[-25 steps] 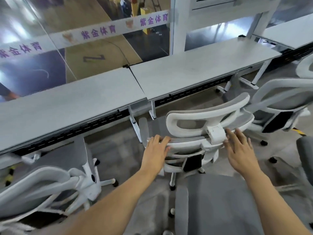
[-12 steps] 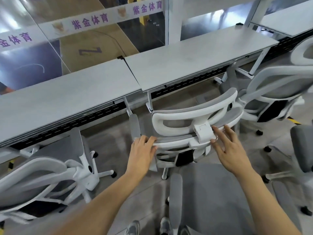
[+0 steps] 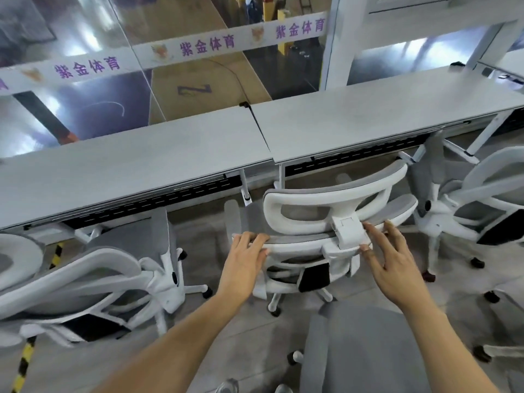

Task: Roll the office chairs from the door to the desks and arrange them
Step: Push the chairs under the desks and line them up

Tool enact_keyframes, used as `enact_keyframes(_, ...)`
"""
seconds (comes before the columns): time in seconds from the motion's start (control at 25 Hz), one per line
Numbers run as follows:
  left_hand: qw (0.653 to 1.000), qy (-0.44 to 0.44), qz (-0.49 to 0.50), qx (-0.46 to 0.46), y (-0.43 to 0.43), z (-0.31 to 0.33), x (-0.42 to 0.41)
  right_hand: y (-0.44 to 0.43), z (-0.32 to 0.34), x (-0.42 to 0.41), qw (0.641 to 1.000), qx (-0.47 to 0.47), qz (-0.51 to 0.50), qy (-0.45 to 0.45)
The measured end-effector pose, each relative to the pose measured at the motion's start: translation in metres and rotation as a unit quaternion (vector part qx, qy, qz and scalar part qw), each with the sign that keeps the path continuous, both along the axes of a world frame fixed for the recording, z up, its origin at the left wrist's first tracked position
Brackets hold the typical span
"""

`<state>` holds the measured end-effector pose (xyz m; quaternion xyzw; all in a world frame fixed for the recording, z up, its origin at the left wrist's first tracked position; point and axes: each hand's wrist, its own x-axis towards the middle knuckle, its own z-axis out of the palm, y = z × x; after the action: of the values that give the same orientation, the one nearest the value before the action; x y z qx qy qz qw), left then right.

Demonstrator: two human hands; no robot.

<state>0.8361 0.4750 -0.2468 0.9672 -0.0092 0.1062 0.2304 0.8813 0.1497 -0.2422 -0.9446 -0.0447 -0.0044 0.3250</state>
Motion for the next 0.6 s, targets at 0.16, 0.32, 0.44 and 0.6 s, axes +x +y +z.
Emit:
enact_keyframes(0.16,1.0,0.015,0.006,-0.011,0.015,0.001,0.011,0.016,-0.001,0.019,1.0,0.001,0.008,0.01)
enact_keyframes(0.32,0.999,0.025,0.005,-0.021,0.02,0.003,0.022,0.021,0.001,0.032,1.0,-0.003,0.012,0.009)
enact_keyframes(0.44,0.999,0.032,0.006,-0.039,0.019,0.005,0.028,0.022,0.003,0.038,1.0,-0.005,0.01,0.022)
enact_keyframes(0.6,0.998,0.037,0.002,-0.048,0.017,0.008,0.034,0.023,0.006,0.046,1.0,-0.007,0.005,0.024)
